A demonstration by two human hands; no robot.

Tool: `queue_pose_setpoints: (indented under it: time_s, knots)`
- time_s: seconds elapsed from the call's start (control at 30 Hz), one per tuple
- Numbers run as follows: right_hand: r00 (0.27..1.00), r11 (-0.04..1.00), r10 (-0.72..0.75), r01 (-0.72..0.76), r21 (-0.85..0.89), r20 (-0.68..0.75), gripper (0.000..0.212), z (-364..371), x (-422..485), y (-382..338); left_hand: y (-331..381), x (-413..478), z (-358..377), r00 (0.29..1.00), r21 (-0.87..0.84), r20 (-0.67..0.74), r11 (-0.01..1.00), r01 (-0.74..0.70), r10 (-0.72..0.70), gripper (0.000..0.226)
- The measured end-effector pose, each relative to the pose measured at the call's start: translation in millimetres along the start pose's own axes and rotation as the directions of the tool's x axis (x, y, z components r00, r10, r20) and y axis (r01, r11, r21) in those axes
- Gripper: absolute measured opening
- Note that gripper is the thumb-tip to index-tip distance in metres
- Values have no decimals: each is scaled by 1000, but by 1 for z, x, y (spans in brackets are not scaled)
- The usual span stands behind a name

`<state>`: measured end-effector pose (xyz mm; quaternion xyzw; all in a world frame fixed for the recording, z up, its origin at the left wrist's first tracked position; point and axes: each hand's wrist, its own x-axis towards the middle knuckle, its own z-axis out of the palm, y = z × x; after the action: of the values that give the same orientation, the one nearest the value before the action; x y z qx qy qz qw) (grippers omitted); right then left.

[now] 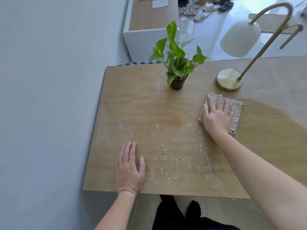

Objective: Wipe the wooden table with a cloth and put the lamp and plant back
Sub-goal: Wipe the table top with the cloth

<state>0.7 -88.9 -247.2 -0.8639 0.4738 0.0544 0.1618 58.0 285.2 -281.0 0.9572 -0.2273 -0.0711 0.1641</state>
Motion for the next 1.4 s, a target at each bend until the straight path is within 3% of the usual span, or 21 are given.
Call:
queue_pose_setpoints:
  time_s: [0.07, 0.17, 0.23, 0.37, 0.57, 0.63, 0.7, 0.8, 0.87, 0.97, 1.13, 1.2, 1.3, 1.4]
  knots:
    - [985, 985, -171, 172, -29, 24, 56, 9, -9, -7, -2, 0, 0, 1000, 4, -1, 1000, -2, 2, 66]
    - [896, 895, -434, 440, -76, 92, 53, 10, -32, 22, -2, 1, 0, 1000, 13, -5, 1000, 4, -4, 66]
    - [849, 846, -513, 525, -97, 124, 52, 4, -46, 58, -1, -2, 0, 1000, 13, -4, 1000, 4, -4, 67]
    - [919, 915, -387, 392, -90, 73, 52, -17, -37, 99, 0, -1, -1, 1000, 4, -14, 1000, 5, -5, 67]
    - [999, 1000, -31, 31, 3, 25, 57, -8, 0, 23, 0, -3, 0, 1000, 0, -18, 1000, 11, -11, 69]
    - [995, 996, -91, 91, 0, 38, 57, 0, 1, -3, 1, -2, 0, 1000, -1, -19, 1000, 11, -11, 69]
    - [961, 962, -269, 271, -18, 66, 55, 9, -10, -16, 2, -1, 0, 1000, -2, -22, 1000, 8, -8, 69]
    - [830, 834, -538, 549, -49, 147, 52, 13, -33, 2, 3, -1, -1, 1000, 4, -30, 1000, 8, -8, 69]
    - [749, 753, -633, 655, -70, 196, 50, 6, -43, 34, 3, -3, -2, 1000, 7, -28, 1000, 7, -7, 69]
    - [745, 744, -632, 660, -101, 212, 51, -16, -35, 76, 3, -3, -3, 999, 3, -39, 1000, 5, -5, 69]
    - [927, 924, -365, 372, -88, 86, 56, -14, -1, 40, 3, -1, -2, 999, 5, -54, 1000, 8, -8, 68]
    - [959, 959, -276, 278, -44, 59, 57, -1, 1, 9, 4, -2, -1, 998, 4, -58, 1000, 4, -3, 68]
    - [926, 926, -366, 372, -58, 96, 56, 15, -16, -20, 4, -1, -1, 998, 0, -61, 1000, 2, -2, 68]
    - [803, 806, -570, 587, -70, 174, 54, 20, -51, -5, 3, -2, -1, 998, 3, -59, 1000, 3, -3, 68]
